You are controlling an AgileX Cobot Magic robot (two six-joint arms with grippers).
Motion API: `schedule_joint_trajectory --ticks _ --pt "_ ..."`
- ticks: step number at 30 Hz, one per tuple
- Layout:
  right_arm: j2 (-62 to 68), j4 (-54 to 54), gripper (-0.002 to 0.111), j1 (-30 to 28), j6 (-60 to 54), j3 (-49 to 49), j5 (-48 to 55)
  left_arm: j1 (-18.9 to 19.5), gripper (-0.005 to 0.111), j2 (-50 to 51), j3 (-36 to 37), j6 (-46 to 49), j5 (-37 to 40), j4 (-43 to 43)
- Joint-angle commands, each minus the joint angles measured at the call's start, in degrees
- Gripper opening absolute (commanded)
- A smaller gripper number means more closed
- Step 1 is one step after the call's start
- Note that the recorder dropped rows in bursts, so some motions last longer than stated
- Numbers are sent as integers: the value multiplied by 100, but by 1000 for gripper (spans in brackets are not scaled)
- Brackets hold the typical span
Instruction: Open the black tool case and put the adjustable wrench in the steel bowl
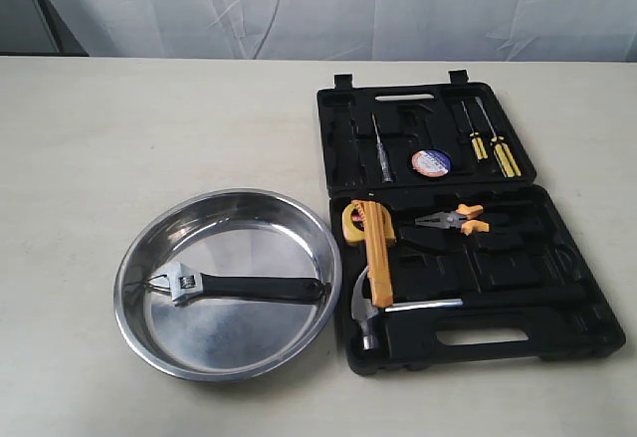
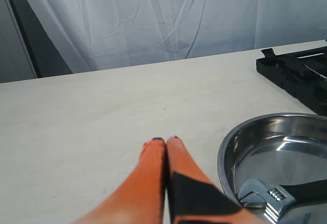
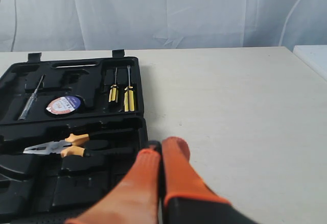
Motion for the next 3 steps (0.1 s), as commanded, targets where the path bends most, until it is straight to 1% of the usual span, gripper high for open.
schedule_joint_trajectory --ticks 1,3 --pt "-31 12 -1 -31 -2 29 -95 -7 0 -15 -16 -11 3 -7" --pt "-31 12 -1 -31 -2 29 -95 -7 0 -15 -16 -11 3 -7"
